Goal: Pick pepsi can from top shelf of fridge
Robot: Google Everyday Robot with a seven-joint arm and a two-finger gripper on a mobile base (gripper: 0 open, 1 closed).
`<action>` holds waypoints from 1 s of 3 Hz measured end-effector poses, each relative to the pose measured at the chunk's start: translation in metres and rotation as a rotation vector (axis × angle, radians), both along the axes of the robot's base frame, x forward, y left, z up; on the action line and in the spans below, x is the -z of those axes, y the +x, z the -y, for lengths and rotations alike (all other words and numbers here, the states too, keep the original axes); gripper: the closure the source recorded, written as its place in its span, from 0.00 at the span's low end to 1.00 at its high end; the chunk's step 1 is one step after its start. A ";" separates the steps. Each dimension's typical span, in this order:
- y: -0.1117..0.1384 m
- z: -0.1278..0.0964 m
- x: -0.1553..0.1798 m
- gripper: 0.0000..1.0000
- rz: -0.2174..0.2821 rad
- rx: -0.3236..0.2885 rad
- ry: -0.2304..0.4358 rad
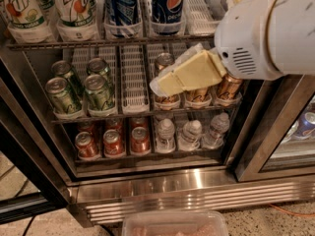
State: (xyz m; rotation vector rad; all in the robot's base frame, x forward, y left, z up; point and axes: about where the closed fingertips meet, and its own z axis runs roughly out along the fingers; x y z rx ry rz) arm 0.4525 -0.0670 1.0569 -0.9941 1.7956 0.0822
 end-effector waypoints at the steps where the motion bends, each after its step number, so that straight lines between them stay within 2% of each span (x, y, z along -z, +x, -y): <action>1: 0.014 0.005 -0.010 0.00 0.076 0.102 0.088; 2: 0.028 0.015 -0.014 0.00 0.113 0.182 0.189; 3: 0.035 0.015 -0.023 0.00 0.141 0.219 0.263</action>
Offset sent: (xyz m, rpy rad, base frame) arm 0.0520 -0.0379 -0.0085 0.3301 -0.1155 -0.2917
